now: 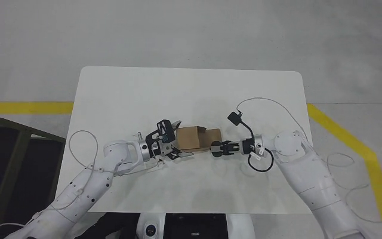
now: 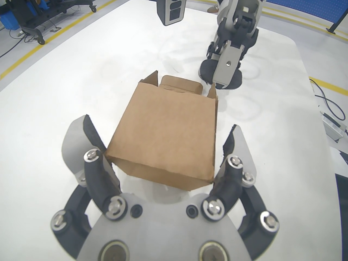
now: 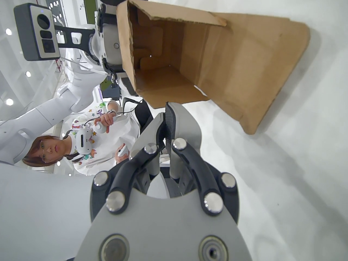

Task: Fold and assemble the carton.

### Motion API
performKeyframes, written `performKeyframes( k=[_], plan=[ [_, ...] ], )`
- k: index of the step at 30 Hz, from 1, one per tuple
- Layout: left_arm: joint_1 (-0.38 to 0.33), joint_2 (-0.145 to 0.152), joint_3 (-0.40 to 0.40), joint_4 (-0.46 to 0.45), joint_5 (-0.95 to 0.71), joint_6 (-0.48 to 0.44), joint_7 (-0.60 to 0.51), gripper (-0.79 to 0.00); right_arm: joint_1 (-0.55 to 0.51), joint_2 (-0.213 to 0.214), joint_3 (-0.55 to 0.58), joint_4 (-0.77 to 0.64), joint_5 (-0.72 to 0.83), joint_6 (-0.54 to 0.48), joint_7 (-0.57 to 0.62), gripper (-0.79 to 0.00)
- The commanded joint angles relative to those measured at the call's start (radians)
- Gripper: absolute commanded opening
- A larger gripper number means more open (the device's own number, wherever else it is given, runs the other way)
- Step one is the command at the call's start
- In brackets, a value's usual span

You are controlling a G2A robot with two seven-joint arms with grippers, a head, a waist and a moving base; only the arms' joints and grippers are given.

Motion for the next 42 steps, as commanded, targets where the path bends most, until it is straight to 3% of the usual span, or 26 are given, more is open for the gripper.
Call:
performKeyframes(
  k=[1,27,42],
  plan=[
    [-0.002,-0.004,0.001,0.003,0.000,-0.001,0.001,0.000,0.009,-0.004,-0.012,0.015,0.006,-0.006,-0.011,-0.785],
    [0.009,-0.035,-0.015,0.007,0.036,-0.029,-0.013,0.000,0.135,-0.078,-0.178,0.175,0.085,-0.109,-0.119,-0.785],
    [0.028,-0.042,-0.048,-0.003,0.045,-0.040,-0.024,0.000,0.040,-0.004,0.009,0.074,0.028,-0.058,-0.029,-0.785]
  ],
)
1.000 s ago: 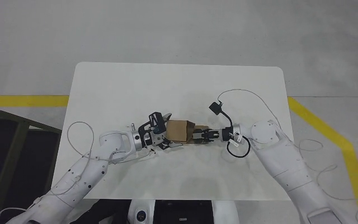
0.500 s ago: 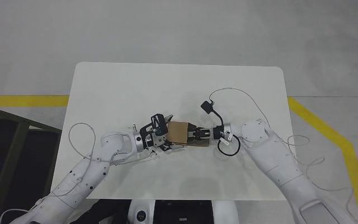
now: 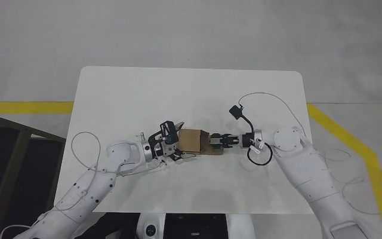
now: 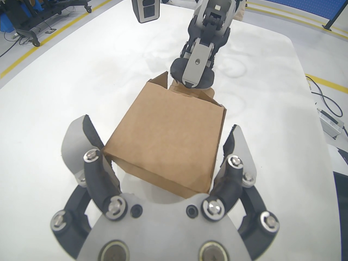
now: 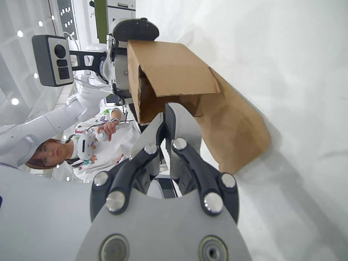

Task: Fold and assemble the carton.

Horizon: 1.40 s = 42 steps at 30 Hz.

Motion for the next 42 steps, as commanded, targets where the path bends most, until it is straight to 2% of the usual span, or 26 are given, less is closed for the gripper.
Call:
performKeyframes(
  k=[1,6,18,27,36,42],
  plan=[
    [0.003,-0.001,-0.003,-0.002,0.000,-0.002,-0.001,0.000,-0.010,0.007,0.020,-0.009,-0.017,0.004,0.000,-0.785],
    [0.010,-0.004,-0.010,-0.008,0.002,-0.006,-0.007,0.000,0.005,0.009,0.019,0.002,-0.050,-0.024,-0.019,-0.785],
    [0.027,-0.010,-0.028,-0.017,0.007,-0.018,-0.017,0.000,0.123,-0.035,-0.096,0.139,-0.049,-0.142,-0.055,-0.785],
    [0.034,-0.016,-0.034,-0.015,0.011,-0.024,-0.021,0.000,0.167,-0.047,-0.135,0.188,0.017,-0.184,0.057,-0.785],
    [0.037,-0.023,-0.038,-0.014,0.020,-0.025,-0.026,0.000,0.166,-0.049,-0.147,0.178,0.040,-0.160,0.086,-0.785],
    [0.039,-0.028,-0.039,-0.016,0.020,-0.022,-0.035,0.000,0.133,-0.047,-0.147,0.141,0.039,-0.111,0.035,-0.785]
  ],
)
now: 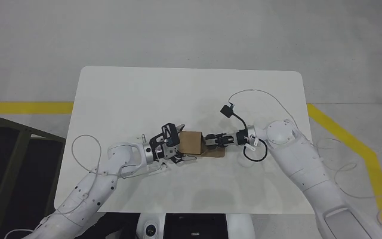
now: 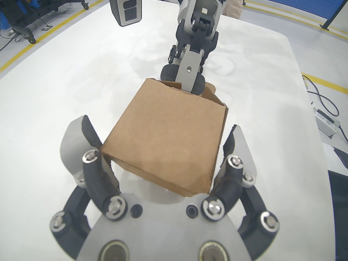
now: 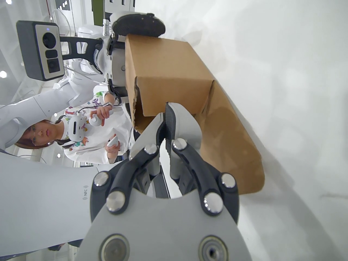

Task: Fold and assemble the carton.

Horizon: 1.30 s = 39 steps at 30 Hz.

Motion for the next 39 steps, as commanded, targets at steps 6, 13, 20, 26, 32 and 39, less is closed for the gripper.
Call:
performKeyframes(
  k=[6,13,20,26,32,39],
  plan=[
    [0.002,-0.005,-0.002,-0.005,0.008,0.002,-0.004,0.000,-0.036,0.004,0.008,-0.053,-0.019,0.051,-0.068,-0.785],
    [0.006,-0.009,-0.008,-0.012,0.012,0.003,-0.009,0.000,-0.064,0.003,0.002,-0.097,-0.012,0.072,-0.084,-0.785],
    [0.012,-0.012,-0.015,-0.017,0.014,0.000,-0.014,0.000,-0.069,-0.003,-0.013,-0.099,-0.003,0.072,-0.091,-0.785],
    [0.018,-0.015,-0.020,-0.020,0.015,-0.001,-0.019,0.000,-0.065,-0.011,-0.027,-0.083,0.019,0.062,-0.098,-0.785],
    [0.021,-0.017,-0.026,-0.022,0.019,-0.007,-0.022,0.000,-0.047,0.006,0.025,-0.053,0.005,0.064,-0.057,-0.785],
    [0.025,-0.021,-0.031,-0.026,0.017,-0.011,-0.024,0.000,-0.066,0.041,0.116,-0.070,-0.027,0.082,-0.014,-0.785]
  ],
)
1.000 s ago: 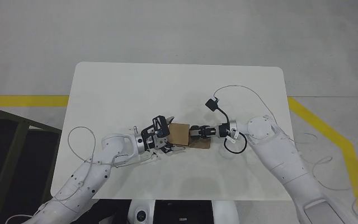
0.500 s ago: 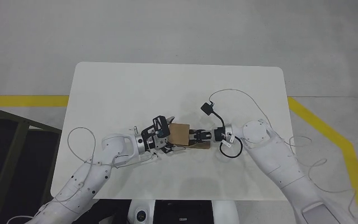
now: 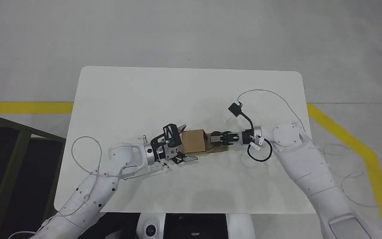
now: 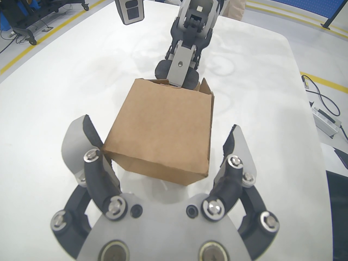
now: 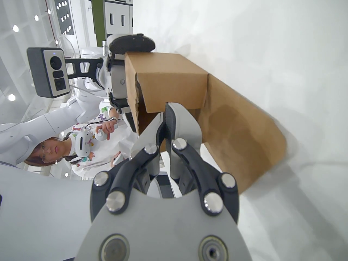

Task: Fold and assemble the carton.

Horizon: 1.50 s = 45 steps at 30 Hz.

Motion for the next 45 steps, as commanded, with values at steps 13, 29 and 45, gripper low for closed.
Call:
performKeyframes(
  k=[13,29,45],
  plan=[
    [0.005,-0.008,-0.005,0.000,0.003,0.000,-0.005,0.000,-0.130,0.057,0.123,-0.172,-0.026,0.122,0.089,-0.785],
    [0.010,-0.013,-0.016,-0.007,0.011,-0.010,-0.010,0.000,-0.187,0.045,0.062,-0.216,-0.021,0.125,-0.079,-0.785],
    [0.022,-0.016,-0.032,-0.011,0.014,-0.032,-0.009,0.000,-0.080,0.009,-0.026,-0.075,-0.005,0.049,-0.133,-0.785]
  ],
)
